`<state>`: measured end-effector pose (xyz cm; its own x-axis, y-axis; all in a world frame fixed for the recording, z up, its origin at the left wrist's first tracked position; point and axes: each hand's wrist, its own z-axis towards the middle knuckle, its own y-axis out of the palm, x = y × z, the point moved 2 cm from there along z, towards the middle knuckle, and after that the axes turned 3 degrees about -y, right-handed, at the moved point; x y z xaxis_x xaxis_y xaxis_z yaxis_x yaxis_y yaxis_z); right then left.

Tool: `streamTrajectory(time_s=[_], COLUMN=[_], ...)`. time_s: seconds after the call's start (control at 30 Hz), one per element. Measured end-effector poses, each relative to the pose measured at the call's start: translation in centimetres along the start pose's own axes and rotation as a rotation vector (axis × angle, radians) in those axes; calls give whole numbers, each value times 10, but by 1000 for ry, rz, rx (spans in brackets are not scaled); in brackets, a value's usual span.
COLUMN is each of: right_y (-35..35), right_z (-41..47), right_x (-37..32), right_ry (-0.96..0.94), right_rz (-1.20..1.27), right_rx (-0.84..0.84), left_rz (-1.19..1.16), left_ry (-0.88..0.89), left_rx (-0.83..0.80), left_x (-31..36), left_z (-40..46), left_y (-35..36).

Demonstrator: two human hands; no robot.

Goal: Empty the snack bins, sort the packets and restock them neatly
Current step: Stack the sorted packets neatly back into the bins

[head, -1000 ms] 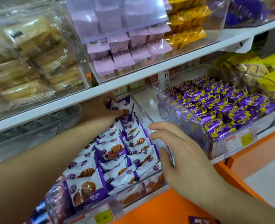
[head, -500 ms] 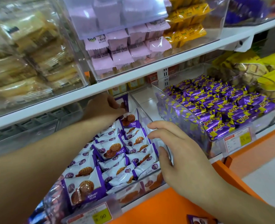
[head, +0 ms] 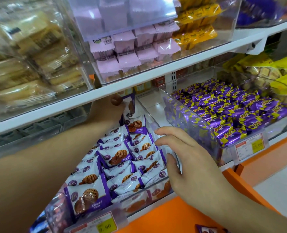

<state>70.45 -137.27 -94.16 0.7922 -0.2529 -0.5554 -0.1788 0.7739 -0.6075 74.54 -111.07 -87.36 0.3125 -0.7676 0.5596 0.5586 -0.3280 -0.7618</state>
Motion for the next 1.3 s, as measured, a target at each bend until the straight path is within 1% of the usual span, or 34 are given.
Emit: streamTrajectory(time_s=[0.07, 0.2, 0.33, 0.5, 0.67, 0.73, 0.87, 0.93, 1.03, 1.23, 1.3], right_y=[0, -1, 0, 0, -1, -1, -1, -1, -1, 0, 0], right_z=[0, 0, 0, -1, -1, -1, -1, -1, -1, -1, -1], right_x=[0, 0, 0, 1, 1, 1, 1, 1, 1, 2, 2], right_ry=[0, 2, -1, -4, -1, 3, 0, -7, -9, -13, -15], right_rz=[3, 3, 6, 2, 7, 3, -4, -9, -13, -18, -16], right_rx=[-4, -4, -6, -4, -14, -19, -17, -14, -15, -21, -24], left_rz=[-38, 6, 126, 239, 269, 270, 209, 200, 202, 165, 129], left_ry=[28, 104, 101, 218, 192, 156, 79, 67, 95, 237, 251], left_rx=[17, -10, 2, -151, -219, -257, -335, -329, -260, -126, -123], left_x=[0, -5, -11, -7, -8, -9, -10, -8, -6, -6, -4], left_z=[2, 10, 21, 19, 18, 20, 26, 27, 27, 15, 8], left_y=[0, 0, -4, -1, 1, -2, -4, -1, 7, 8, 1])
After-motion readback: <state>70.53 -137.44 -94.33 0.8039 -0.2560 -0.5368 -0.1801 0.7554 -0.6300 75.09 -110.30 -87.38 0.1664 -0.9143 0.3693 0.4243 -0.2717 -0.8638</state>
